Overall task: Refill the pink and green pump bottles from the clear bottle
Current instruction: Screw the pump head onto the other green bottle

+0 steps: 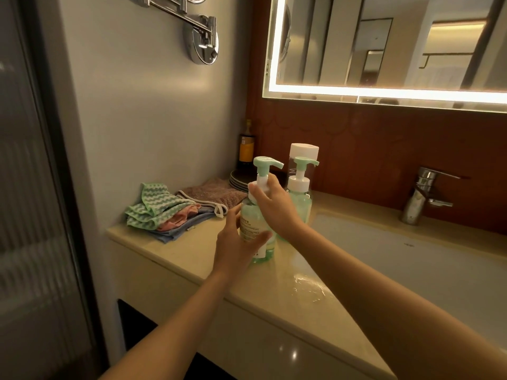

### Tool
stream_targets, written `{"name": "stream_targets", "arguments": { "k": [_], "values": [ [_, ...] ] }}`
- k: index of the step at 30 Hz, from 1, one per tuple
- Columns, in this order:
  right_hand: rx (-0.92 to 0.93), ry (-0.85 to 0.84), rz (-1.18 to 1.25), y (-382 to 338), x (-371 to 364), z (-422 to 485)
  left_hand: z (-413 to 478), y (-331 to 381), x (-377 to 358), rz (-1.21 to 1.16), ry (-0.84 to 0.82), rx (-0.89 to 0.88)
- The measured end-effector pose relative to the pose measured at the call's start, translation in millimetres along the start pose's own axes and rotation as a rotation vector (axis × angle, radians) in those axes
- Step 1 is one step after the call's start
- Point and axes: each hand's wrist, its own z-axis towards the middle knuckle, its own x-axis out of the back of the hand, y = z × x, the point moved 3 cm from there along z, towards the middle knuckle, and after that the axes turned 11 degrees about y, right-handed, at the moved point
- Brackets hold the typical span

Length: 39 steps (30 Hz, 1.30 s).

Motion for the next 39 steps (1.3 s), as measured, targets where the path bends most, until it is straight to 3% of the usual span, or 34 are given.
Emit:
{"name": "stream_targets", "arguments": {
  "k": [4,9,11,16,25,28,31,36,39],
  "values": [
    [0.080,0.029,-0.156,5,12,-2,1,-1,0,-0.016,-0.008,0.004],
    [0.183,0.056,-0.163,13,34,-6,2,0,0,-0.004,-0.010,0.002],
    [0.180,0.079,-0.170,11,34,-3,1,0,0,-0.003,-0.010,0.007],
    [0.076,-0.046,0.010,-3,13,-4,1,-1,0,-0.004,-0.012,0.007],
    [0.144,0.138,-0.142,7,24,6,1,1,0,-0.005,-0.004,-0.006],
    [0.064,0.097,-0.230,7,18,11,0,1,1,-0.024,-0.009,0.008],
    [0.125,0.012,-0.376,8,4,10,0,1,1,-0.029,-0.002,0.008],
    [0.134,-0.037,-0.199,11,12,2,2,-1,0,-0.015,-0.005,0.007],
    [0.189,-0.006,-0.268,14,24,1,2,-2,-1,-0.003,-0.009,0.006]
  ]
}}
